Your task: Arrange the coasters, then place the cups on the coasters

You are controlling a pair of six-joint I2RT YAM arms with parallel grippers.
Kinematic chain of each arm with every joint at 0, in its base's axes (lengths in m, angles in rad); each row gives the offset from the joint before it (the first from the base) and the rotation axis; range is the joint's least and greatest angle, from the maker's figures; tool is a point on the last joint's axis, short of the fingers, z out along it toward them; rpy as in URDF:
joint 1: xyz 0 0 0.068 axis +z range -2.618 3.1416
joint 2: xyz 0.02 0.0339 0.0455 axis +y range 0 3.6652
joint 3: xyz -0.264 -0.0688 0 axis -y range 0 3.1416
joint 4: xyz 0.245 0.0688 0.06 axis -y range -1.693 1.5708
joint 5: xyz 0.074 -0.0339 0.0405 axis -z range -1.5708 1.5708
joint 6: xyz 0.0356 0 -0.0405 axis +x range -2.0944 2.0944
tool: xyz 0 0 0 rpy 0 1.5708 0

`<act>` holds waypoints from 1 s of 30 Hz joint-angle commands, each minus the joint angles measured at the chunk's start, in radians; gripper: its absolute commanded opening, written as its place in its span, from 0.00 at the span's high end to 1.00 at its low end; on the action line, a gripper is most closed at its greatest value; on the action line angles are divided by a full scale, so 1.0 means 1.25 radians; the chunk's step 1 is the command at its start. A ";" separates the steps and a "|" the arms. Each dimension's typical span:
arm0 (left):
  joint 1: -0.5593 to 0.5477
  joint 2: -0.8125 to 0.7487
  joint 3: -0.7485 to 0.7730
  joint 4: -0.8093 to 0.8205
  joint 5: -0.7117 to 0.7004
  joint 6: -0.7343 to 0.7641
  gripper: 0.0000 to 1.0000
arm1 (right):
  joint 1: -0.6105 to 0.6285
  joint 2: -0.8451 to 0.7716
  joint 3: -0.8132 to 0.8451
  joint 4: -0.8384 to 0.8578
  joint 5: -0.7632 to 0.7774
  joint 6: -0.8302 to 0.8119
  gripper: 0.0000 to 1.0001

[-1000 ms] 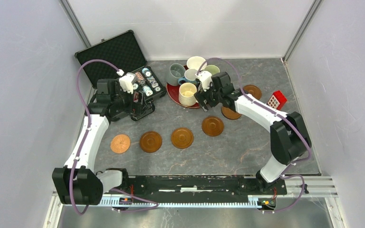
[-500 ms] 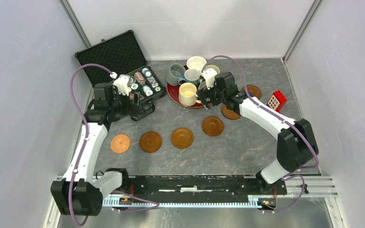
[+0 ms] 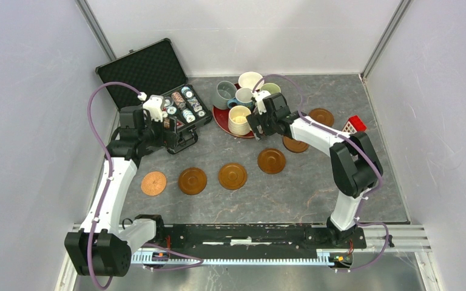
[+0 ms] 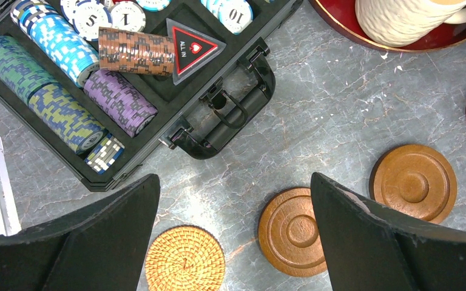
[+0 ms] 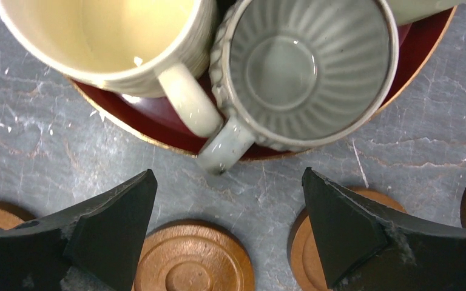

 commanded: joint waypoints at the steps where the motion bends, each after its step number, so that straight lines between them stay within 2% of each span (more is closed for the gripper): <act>1: 0.004 -0.014 0.009 0.031 -0.005 -0.042 0.00 | -0.018 0.040 0.060 0.057 0.021 0.029 0.04; 18: 0.004 -0.017 0.004 0.031 0.014 -0.041 0.00 | -0.096 0.006 0.006 0.053 -0.002 -0.046 0.31; 23: 0.004 -0.017 0.003 0.032 0.014 -0.039 0.00 | -0.106 0.017 0.029 0.042 -0.013 -0.097 0.44; 30: 0.004 -0.018 0.005 0.031 0.016 -0.039 0.00 | -0.107 0.071 0.099 -0.031 -0.029 -0.120 0.49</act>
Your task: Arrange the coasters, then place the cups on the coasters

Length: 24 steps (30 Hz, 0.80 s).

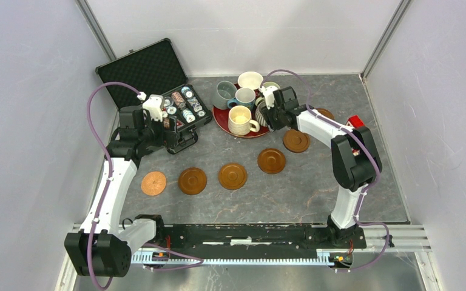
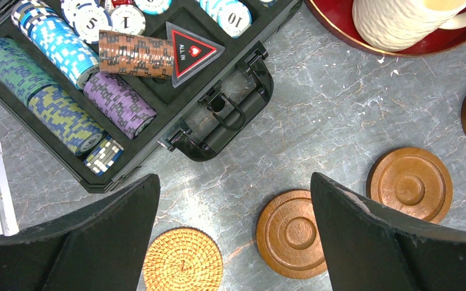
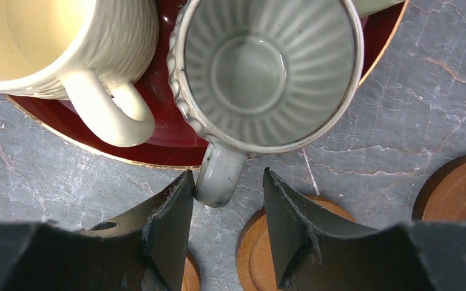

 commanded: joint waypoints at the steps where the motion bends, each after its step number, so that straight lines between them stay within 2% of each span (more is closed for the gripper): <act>1: 0.004 -0.015 0.004 0.025 0.015 -0.030 0.00 | -0.017 0.029 0.057 -0.026 0.017 -0.035 0.49; 6: 0.004 -0.012 0.004 0.025 0.019 -0.031 0.00 | -0.016 0.049 0.050 -0.023 -0.022 -0.001 0.50; 11: 0.004 -0.013 0.004 0.024 0.018 -0.031 0.00 | -0.016 0.060 0.046 0.003 -0.040 0.041 0.54; 18: 0.004 -0.014 0.001 0.025 0.014 -0.031 0.00 | -0.016 0.057 0.051 0.012 -0.040 0.064 0.71; 24: 0.004 -0.014 0.000 0.029 0.015 -0.034 0.00 | -0.016 0.011 0.028 0.002 -0.042 0.088 0.95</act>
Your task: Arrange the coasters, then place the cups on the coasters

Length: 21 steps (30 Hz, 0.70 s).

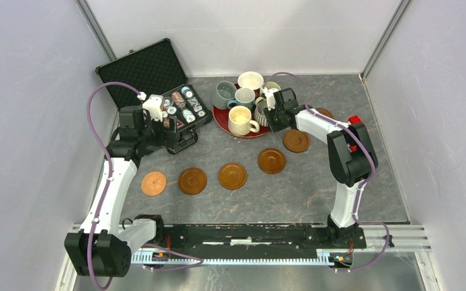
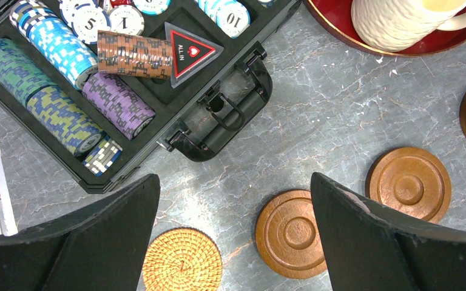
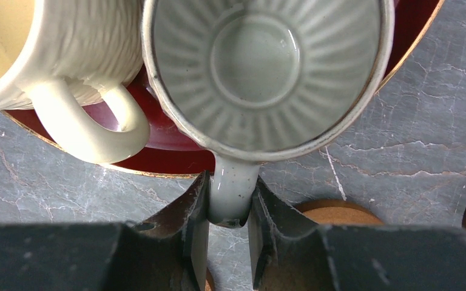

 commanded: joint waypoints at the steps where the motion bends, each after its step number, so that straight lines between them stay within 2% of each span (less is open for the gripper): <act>1: 0.004 -0.014 0.000 0.030 0.012 -0.034 0.00 | -0.001 -0.057 -0.007 0.028 0.000 0.033 1.00; 16: 0.004 -0.024 -0.012 0.040 0.010 -0.032 0.00 | -0.002 -0.220 -0.107 0.106 -0.020 0.013 1.00; 21: 0.004 -0.021 -0.013 0.043 0.007 -0.032 0.00 | -0.004 -0.277 -0.172 0.187 -0.021 -0.029 1.00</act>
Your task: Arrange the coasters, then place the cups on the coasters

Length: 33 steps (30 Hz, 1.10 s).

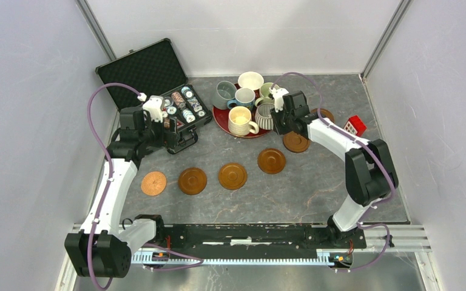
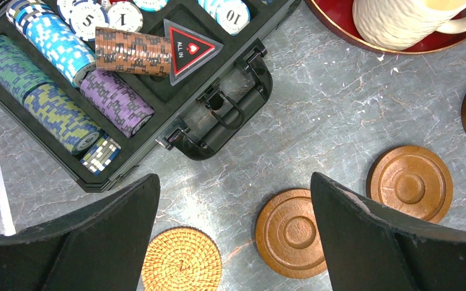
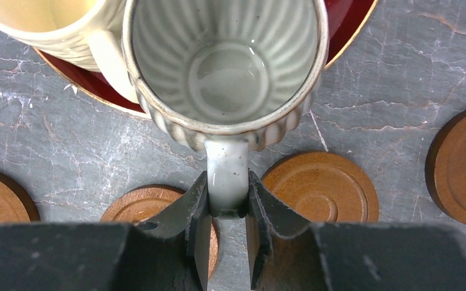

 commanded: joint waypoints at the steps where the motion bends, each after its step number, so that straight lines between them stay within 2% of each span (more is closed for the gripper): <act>1: 0.004 -0.018 -0.002 0.037 0.006 -0.031 0.00 | -0.005 -0.103 -0.048 0.172 -0.014 -0.044 1.00; 8: 0.004 -0.017 -0.001 0.038 0.010 -0.032 0.00 | -0.027 -0.226 -0.163 0.303 0.030 -0.090 1.00; 12: 0.004 -0.013 0.001 0.039 0.014 -0.035 0.00 | -0.081 -0.256 -0.195 0.318 0.093 -0.041 1.00; 18: 0.004 -0.016 0.001 0.039 0.016 -0.036 0.00 | -0.192 -0.244 -0.226 0.347 0.127 0.066 1.00; 23: 0.004 -0.019 0.002 0.039 0.019 -0.035 0.00 | -0.271 -0.216 -0.238 0.376 0.129 0.105 1.00; 33: 0.004 -0.012 0.003 0.040 0.024 -0.036 0.00 | -0.307 -0.157 -0.259 0.427 0.125 0.071 1.00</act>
